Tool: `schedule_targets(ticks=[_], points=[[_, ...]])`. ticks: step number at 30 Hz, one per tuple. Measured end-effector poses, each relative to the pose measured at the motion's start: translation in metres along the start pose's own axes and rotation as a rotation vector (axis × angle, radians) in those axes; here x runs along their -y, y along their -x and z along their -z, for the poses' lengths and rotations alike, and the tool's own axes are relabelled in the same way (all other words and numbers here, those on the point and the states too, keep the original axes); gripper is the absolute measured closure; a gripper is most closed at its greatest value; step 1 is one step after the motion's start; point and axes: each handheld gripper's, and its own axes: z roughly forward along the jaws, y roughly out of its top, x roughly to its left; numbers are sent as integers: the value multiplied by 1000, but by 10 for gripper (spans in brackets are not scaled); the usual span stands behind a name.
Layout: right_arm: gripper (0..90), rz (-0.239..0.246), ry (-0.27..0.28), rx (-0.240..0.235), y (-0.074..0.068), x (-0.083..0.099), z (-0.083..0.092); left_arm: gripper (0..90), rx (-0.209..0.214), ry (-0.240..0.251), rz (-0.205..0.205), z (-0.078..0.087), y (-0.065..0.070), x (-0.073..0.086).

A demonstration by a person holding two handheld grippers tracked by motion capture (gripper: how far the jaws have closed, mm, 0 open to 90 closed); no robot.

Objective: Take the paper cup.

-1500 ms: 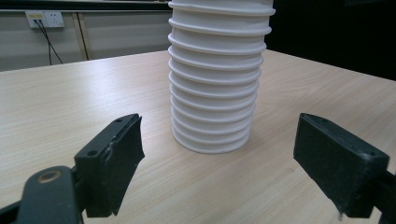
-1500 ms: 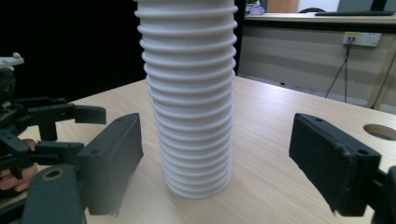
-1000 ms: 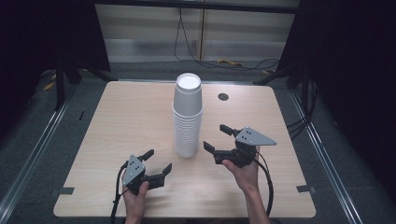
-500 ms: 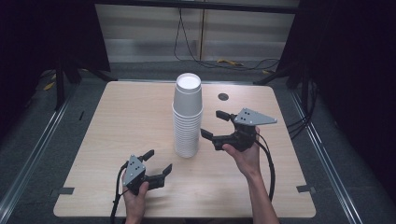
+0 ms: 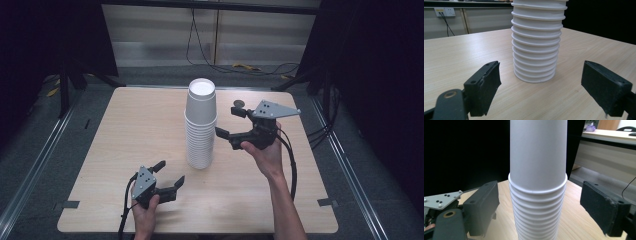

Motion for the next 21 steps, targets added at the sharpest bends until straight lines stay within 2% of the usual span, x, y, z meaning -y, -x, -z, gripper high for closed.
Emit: schedule_targets(ticks=[4,13,21], points=[[162,21,-28,-12,4,-14,-3,156,2,-3,-6,0,0,0],[161,52,-53,-15,8,-32,-11,157,1,-12,-11,0,0,0],[160,64,-53,-39,7,-49,-21,157,-6,-12,-9,-1,0,0]])
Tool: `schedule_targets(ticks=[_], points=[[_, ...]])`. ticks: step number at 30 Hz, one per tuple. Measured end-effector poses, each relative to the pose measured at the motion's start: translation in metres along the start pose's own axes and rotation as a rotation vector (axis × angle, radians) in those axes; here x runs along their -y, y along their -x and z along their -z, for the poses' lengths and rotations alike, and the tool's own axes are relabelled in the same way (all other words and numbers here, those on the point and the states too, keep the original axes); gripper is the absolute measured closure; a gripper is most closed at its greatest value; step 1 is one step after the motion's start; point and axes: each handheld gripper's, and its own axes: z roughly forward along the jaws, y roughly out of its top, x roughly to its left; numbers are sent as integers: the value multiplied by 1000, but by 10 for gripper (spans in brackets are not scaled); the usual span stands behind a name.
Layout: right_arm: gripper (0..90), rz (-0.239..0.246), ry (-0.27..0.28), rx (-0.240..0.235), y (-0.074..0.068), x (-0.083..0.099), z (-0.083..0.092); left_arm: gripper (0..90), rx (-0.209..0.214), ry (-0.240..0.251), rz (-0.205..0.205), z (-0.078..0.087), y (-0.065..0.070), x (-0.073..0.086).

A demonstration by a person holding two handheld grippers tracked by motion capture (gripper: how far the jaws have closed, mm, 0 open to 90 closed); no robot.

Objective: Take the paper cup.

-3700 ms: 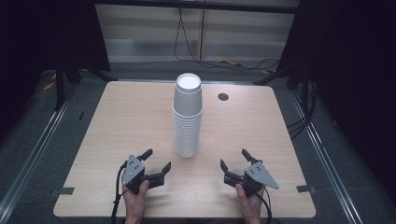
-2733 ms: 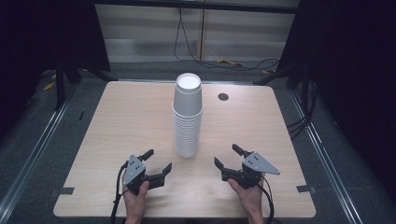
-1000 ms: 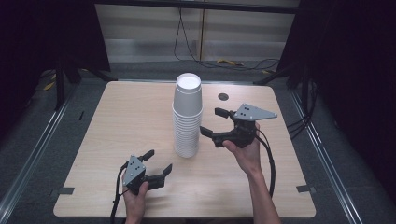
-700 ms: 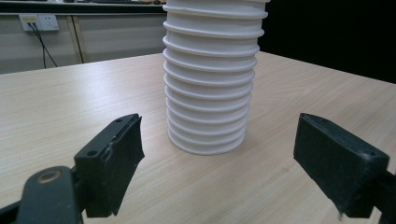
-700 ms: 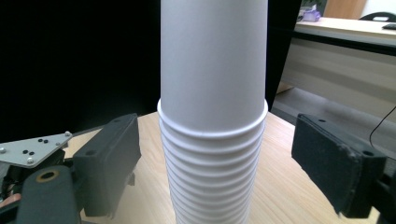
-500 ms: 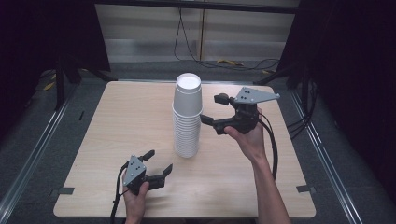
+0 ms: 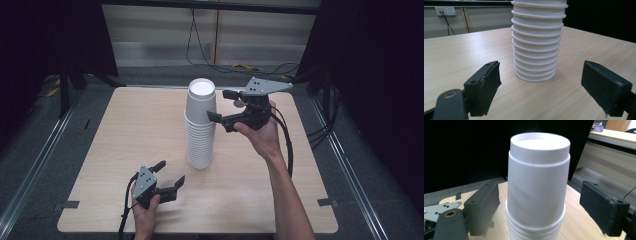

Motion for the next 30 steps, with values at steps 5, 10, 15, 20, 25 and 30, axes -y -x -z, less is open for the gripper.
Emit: schedule_targets(ticks=[5,10,15,20,25,30], points=[[150,4,-38,-9,4,-8,-7,157,1,2,3,0,0,0],[139,8,-77,-18,6,-19,-15,157,0,5,6,0,0,0],[142,19,-124,-42,7,-23,-23,157,0,7,7,0,0,0],[149,17,-165,-57,9,-25,-33,157,0,8,2,1,0,0],[148,15,-188,-66,10,-28,-38,157,-3,7,3,1,0,0],[149,11,-208,-79,11,-31,-43,157,-5,8,2,1,0,0]])
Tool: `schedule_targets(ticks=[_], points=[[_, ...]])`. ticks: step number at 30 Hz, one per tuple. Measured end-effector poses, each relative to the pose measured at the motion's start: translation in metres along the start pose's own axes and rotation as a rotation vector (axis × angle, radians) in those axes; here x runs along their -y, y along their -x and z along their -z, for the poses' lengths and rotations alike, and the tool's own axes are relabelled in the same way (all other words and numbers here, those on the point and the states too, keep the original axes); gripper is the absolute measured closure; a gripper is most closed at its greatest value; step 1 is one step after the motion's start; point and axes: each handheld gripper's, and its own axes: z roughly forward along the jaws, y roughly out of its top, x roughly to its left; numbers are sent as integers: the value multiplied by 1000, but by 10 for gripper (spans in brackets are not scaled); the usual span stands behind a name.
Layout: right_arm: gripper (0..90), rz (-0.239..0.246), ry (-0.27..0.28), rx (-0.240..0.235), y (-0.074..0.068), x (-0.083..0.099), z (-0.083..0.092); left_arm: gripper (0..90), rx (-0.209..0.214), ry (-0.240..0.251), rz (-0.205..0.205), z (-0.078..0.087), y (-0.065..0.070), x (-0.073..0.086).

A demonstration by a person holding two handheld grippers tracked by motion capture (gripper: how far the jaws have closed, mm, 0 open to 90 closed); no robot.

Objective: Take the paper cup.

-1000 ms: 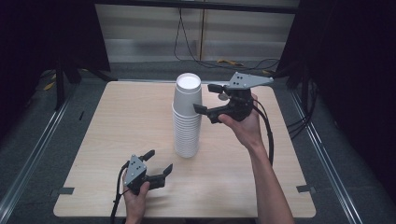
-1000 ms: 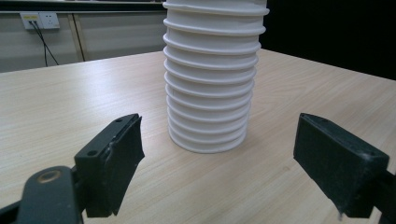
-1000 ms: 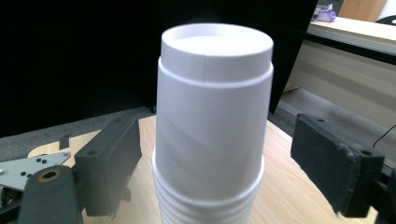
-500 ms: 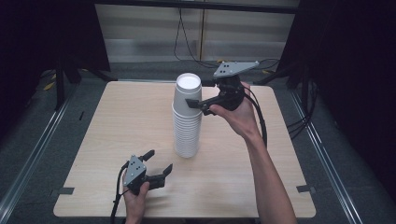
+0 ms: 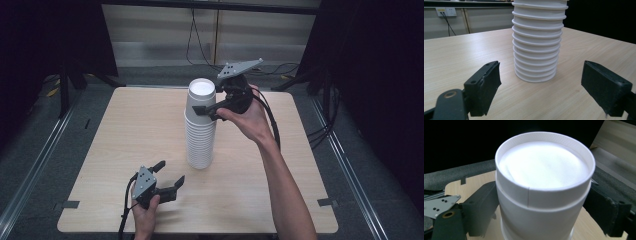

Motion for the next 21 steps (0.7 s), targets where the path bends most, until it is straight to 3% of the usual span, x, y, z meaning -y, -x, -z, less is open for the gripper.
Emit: schedule_targets(ticks=[21], points=[[184,8,-52,-12,1,-10,-7,157,1,-1,-1,0,0,0]])
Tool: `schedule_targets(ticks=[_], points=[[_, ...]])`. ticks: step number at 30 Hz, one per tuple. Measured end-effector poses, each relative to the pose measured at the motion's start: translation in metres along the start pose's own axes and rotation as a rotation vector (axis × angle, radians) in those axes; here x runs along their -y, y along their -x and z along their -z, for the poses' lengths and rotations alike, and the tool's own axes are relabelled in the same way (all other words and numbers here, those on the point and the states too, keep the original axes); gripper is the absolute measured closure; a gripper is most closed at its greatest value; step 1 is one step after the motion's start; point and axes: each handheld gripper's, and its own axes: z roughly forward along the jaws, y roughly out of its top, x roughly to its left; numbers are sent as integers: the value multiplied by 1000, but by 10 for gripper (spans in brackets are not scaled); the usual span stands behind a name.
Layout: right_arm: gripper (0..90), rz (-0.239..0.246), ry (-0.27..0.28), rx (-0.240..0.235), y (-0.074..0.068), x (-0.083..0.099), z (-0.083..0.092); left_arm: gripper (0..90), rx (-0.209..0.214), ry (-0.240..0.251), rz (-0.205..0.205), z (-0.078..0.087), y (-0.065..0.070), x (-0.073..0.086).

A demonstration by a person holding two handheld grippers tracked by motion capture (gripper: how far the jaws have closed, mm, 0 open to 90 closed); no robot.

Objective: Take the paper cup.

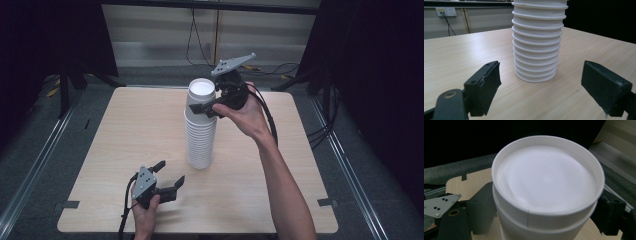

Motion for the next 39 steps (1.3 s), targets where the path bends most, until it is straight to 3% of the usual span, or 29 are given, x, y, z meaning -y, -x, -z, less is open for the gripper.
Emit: schedule_targets(ticks=[24,39], points=[[198,6,-6,-11,2,-4,3,157,6,-4,-2,0,0,0],[201,-5,61,-22,2,-10,14,157,6,-4,-2,0,0,0]])
